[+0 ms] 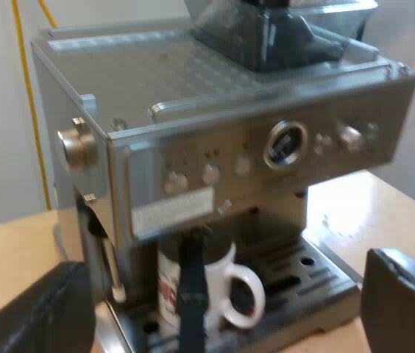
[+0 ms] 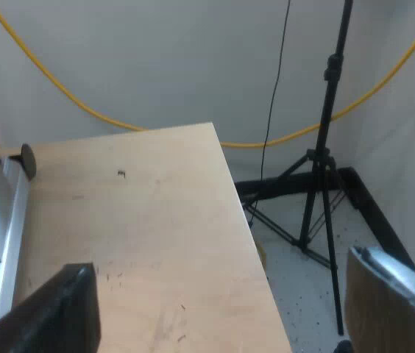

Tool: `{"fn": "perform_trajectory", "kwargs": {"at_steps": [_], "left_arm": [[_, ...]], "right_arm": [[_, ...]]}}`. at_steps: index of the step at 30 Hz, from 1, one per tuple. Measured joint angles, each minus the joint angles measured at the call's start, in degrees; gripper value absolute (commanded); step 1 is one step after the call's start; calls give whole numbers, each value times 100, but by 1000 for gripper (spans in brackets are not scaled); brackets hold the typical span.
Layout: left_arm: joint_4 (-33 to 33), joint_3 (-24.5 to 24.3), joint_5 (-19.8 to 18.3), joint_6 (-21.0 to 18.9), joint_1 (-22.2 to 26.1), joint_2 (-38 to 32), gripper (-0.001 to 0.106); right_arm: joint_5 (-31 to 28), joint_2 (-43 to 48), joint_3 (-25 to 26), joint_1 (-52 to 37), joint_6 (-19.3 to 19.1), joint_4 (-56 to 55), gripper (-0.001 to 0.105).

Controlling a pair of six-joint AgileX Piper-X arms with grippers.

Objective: Place mug into machine

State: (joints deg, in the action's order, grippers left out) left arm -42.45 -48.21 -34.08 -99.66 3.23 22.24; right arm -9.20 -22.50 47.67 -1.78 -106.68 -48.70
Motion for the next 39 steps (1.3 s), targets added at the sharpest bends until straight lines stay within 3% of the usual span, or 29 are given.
{"fn": "perform_trajectory", "kwargs": {"at_steps": [7,17,28,35,39], "left_arm": [[-781,396,-5,22,0,-911,81],[-1781,471,-5,36,0,-2237,81],[-3333,435,-10,320,12,-2299,81],[-3373,435,20,460,12,-2299,81],[-3128,435,594,541,12,-2299,81]], "right_arm": [[35,974,-176,0,13,-698,70],[535,1759,-190,0,42,-1266,70],[658,2309,-165,0,42,-2198,70],[880,2309,-182,10,42,-2184,70],[1046,2309,-273,10,42,-1880,70]]}}
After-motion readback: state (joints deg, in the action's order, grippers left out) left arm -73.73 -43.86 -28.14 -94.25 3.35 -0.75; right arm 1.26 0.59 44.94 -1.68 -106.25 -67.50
